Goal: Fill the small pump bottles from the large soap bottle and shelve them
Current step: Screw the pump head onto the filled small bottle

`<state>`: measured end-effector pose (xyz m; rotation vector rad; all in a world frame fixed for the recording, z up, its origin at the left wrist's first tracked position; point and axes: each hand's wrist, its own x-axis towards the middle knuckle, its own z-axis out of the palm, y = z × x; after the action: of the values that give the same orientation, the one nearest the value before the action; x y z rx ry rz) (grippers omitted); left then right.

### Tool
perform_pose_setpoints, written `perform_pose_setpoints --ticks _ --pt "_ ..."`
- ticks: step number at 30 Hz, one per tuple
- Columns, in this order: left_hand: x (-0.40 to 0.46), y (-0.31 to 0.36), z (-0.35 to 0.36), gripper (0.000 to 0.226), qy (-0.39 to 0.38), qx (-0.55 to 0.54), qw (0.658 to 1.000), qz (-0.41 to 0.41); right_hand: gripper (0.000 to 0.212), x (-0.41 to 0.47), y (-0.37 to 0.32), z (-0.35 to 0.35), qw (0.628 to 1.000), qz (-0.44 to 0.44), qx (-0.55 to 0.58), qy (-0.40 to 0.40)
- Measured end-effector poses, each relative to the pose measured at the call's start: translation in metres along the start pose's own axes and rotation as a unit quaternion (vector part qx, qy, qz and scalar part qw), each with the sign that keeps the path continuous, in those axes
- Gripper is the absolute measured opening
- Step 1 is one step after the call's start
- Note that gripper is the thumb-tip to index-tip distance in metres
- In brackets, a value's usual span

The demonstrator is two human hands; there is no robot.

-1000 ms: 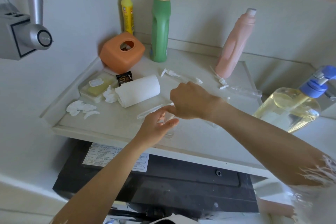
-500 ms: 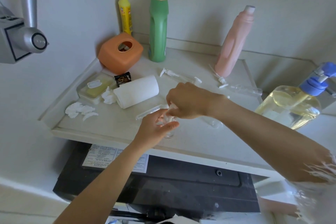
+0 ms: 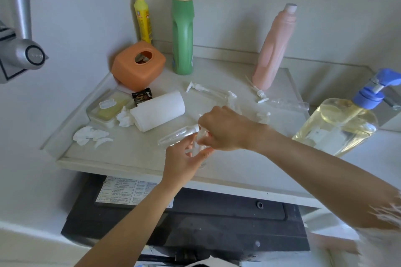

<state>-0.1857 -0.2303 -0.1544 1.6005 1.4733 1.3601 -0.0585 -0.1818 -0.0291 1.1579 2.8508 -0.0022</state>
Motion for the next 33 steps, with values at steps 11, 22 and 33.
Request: perform_pose_setpoints --ticks 11,22,33 --pt "0.014 0.007 -0.013 0.032 -0.184 0.023 0.981 -0.060 0.031 -0.016 0.012 0.012 0.994 0.012 0.102 0.045" --pt "-0.002 0.007 0.009 0.017 -0.098 0.030 0.993 -0.053 0.031 -0.026 0.012 0.031 0.971 0.082 0.178 0.135" --pt "0.063 0.021 -0.039 0.058 -0.055 0.190 0.979 0.041 0.045 -0.027 0.073 -0.030 0.924 0.189 0.200 0.266"
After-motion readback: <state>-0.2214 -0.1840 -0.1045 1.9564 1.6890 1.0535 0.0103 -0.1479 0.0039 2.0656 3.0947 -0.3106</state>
